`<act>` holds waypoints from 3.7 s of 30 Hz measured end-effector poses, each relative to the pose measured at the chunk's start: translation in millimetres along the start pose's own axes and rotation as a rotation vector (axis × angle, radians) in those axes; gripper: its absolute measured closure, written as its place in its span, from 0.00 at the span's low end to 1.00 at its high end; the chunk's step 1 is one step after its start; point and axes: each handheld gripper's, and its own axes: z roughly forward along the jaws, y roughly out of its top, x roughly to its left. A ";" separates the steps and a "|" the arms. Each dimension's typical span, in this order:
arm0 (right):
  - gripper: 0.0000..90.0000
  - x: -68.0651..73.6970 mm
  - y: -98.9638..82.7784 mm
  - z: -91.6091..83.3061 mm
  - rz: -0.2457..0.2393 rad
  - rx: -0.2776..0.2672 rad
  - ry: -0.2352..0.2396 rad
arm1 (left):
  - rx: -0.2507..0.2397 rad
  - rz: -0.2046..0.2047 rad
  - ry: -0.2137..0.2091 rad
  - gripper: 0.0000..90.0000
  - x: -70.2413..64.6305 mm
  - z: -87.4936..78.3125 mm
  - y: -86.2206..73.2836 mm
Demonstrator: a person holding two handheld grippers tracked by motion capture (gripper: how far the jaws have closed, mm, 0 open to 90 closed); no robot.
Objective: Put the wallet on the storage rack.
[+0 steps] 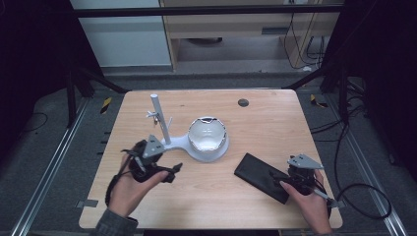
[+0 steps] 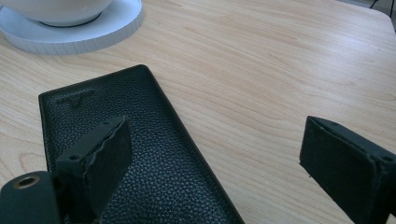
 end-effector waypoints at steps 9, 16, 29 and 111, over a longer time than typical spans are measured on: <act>0.15 -4.4 0.3 -1.6 0.009 -0.008 -0.016 | 0.059 0.063 -0.158 0.19 -53.8 78.0 10.6; 0.29 -10.6 -0.1 -8.6 0.025 -0.032 -0.040 | 0.100 0.139 -0.231 0.35 -89.3 122.0 21.3; 0.40 -12.1 -5.6 -16.4 0.017 -0.029 -0.055 | 0.154 0.149 -0.228 0.86 -95.1 154.0 22.8; 0.27 8.0 47.3 -11.1 -0.275 0.307 0.144 | 0.028 0.026 -0.329 0.97 -77.0 197.7 76.5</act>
